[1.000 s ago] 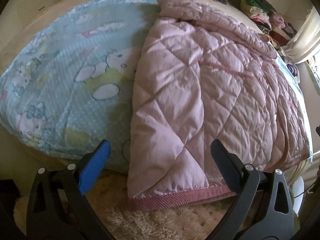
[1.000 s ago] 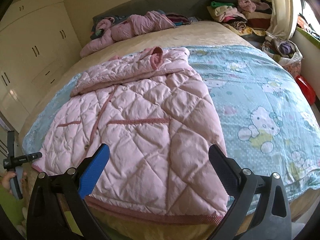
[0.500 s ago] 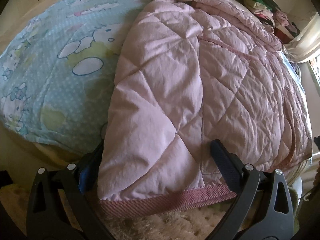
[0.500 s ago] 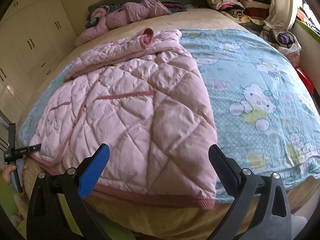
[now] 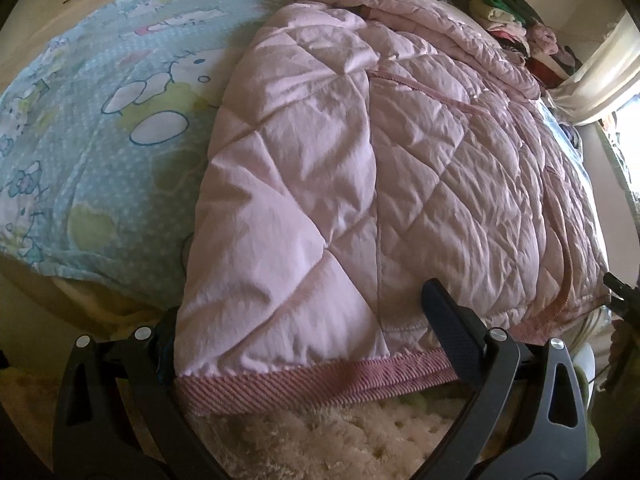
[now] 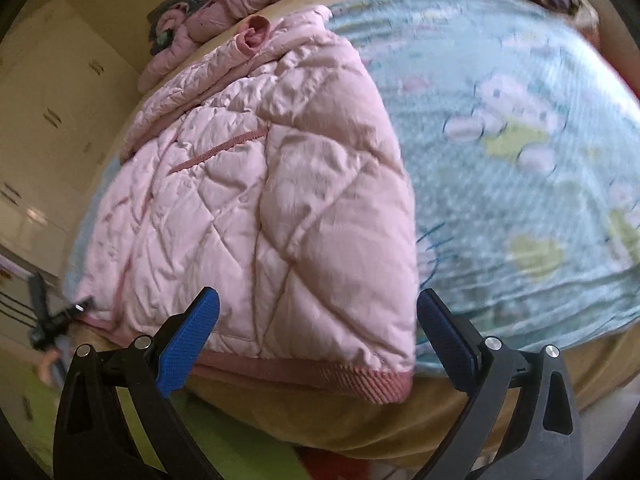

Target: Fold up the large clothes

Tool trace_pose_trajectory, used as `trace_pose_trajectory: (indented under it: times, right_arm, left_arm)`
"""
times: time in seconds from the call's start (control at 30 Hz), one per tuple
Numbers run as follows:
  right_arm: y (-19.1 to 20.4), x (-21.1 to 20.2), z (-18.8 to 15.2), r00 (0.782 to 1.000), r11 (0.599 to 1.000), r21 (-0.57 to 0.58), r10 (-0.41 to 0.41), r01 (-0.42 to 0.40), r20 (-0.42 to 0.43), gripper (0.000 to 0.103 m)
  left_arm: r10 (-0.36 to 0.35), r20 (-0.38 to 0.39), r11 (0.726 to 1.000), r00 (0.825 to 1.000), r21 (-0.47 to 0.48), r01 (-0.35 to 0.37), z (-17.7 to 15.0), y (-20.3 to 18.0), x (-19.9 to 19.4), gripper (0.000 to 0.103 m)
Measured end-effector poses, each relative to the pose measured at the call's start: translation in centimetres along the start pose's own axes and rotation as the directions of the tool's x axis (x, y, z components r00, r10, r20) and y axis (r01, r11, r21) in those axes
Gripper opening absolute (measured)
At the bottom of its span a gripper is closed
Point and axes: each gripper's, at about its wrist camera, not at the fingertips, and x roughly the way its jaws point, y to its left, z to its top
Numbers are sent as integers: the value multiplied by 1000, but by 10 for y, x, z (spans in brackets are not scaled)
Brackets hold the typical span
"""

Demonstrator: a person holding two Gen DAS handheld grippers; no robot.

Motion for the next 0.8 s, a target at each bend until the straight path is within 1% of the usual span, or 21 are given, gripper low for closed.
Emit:
trace_pose_trajectory:
  times: [0.03,0.07,0.1,0.13,0.17,0.23,0.3,0.33,0.43,0.47,0.5,0.57,0.6,0.67,0.7,0.73,0.8]
  right_arm:
    - [-2,3,-1,1000,1000,21,19,-19,-13,75]
    - [-5,7,-3,1000,999,42,17,-16,-23,71]
    - [-5,8,-4,1000,999,46,6,-5,-23,62]
    - [-6,8,-6,1000,999,46,14,-13,-17,54]
    - [-5,6,-7,1000,998,48,29,-28,-10,49]
    - [1,-3,-7,999,999,16,41,-41,16,29]
    - [10,-14,-6,997,998,-28,66,-64,50,22]
    - [15,-21,-4,994,996,-53,82,-79,74,19]
    - [28,-41,4,981,988,-108,129,-114,146,18]
    - [31,-47,7,977,986,-119,139,-120,164,17]
    - [33,-51,8,973,984,-127,147,-125,180,17]
    - [35,-60,13,962,980,-134,172,-146,212,17]
    - [36,-63,16,957,978,-136,184,-156,223,17]
    - [36,-65,19,953,977,-136,191,-162,237,17]
    - [36,-65,21,951,977,-133,197,-169,237,17]
    - [35,-65,23,952,977,-128,198,-171,235,17]
    - [37,-62,26,952,977,-130,198,-171,234,17]
  left_arm:
    - [-1,-1,1000,1000,0,1,0,-1,1,93]
    - [-5,-1,1000,1000,-4,5,0,0,1,93]
    - [-11,-2,1000,1000,-10,11,0,1,1,93]
    - [-17,-4,1000,1000,-17,17,0,3,1,94]
    - [-22,-4,999,1000,-24,22,1,4,1,93]
    - [-27,-4,999,1000,-34,27,1,7,1,93]
    - [-30,-4,999,1000,-41,30,1,9,1,93]
    - [-31,-6,999,1000,-42,30,1,9,1,93]
    - [-38,-2,998,999,-49,38,2,9,2,93]
    - [-43,7,998,999,-51,44,3,10,1,92]
    - [-52,12,997,999,-47,53,3,10,1,88]
    - [-56,19,997,998,-52,57,2,11,1,75]
    - [-57,22,997,998,-55,58,2,12,0,71]
    - [-68,36,996,997,-58,70,3,13,-3,47]
    - [-72,42,996,997,-55,74,3,13,-5,41]
    - [-66,52,997,996,-44,68,3,11,-8,32]
    - [-57,69,998,996,-15,58,3,5,-13,26]
